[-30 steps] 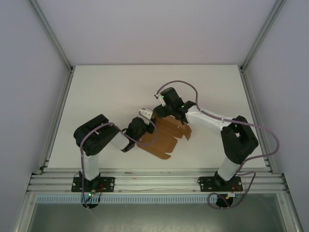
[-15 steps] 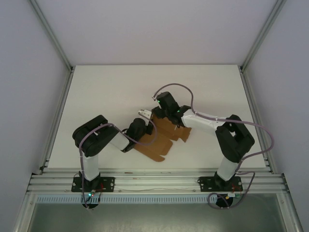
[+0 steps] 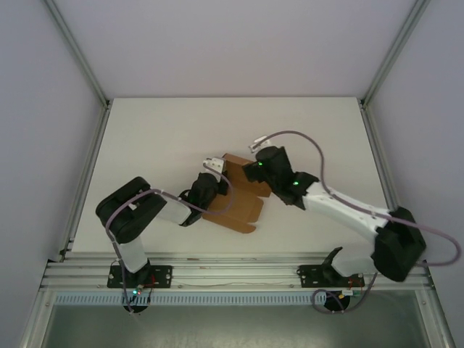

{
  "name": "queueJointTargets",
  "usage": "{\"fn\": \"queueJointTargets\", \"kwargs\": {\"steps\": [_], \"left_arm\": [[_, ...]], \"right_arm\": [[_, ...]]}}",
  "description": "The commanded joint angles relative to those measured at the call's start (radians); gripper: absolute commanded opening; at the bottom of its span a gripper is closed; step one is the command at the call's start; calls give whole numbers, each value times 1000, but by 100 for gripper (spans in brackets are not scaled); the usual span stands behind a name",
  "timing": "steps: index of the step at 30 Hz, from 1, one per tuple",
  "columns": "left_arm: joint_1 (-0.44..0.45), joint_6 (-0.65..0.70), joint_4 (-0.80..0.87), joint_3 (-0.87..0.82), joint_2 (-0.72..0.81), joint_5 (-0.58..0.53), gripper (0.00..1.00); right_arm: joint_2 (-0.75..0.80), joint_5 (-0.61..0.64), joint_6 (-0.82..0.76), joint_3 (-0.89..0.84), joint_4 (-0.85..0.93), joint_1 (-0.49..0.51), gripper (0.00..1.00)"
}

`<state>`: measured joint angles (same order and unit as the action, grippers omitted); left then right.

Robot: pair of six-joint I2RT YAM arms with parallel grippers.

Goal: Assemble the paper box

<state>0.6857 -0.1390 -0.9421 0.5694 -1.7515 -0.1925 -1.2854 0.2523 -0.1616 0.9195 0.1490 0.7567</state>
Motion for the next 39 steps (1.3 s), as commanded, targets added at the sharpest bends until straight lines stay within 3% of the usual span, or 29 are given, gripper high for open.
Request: {"fn": "queueJointTargets", "kwargs": {"steps": [1,8,14,22,26,30,39], "left_arm": [[-5,-34,81,15,60,-57,0],[-5,-48,143,33,89,-39,0],[-4,-53,119,6,115,-17,0],[-3,-69,127,9,125,15,0],[-3,-81,142,18,119,2,0],[-5,-113,173,29,124,-77,0],[-8,-121,250,62,135,-102,0]], "right_arm": [[104,61,107,-50,127,-46,92],[205,-26,132,-140,115,-106,91],[118,-45,121,-133,47,-118,90],[34,-188,103,-150,-156,-118,88],[21,-168,123,-154,-241,-118,87],[78,-120,110,-175,-183,-118,89],[312,-29,177,-285,81,-119,90]]}}
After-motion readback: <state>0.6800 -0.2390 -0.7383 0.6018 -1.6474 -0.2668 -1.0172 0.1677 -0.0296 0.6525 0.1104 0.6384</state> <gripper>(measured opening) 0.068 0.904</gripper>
